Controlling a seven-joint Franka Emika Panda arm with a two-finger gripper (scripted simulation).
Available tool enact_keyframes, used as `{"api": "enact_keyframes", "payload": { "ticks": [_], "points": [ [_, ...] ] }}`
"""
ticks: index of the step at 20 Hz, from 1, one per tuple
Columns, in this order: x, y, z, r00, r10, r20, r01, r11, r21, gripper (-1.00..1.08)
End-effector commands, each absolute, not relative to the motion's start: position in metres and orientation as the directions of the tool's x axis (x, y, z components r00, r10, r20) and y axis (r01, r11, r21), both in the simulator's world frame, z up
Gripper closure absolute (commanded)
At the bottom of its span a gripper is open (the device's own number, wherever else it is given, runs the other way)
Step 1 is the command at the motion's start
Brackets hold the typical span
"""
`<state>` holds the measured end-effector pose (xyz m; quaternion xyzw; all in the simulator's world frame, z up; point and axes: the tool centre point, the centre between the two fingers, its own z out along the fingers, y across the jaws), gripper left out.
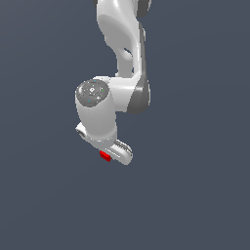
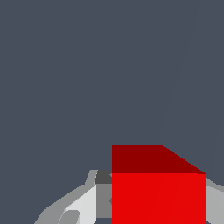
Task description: Pick up the red cube and move it to a goal position.
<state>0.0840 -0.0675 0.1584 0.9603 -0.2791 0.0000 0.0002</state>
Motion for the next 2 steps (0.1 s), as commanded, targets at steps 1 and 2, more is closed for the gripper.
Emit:
{"api": "enact_keyframes", "payload": {
  "ticks": [1, 2],
  "points": [
    [0.0859, -0.0674, 0.1604, 0.844, -0.536, 0.000, -0.536, -0.844, 0.000, 1.08],
    [0.0860, -0.0674, 0.1605, 0.844, -0.536, 0.000, -0.536, -0.844, 0.000, 1.08]
  ]
}}
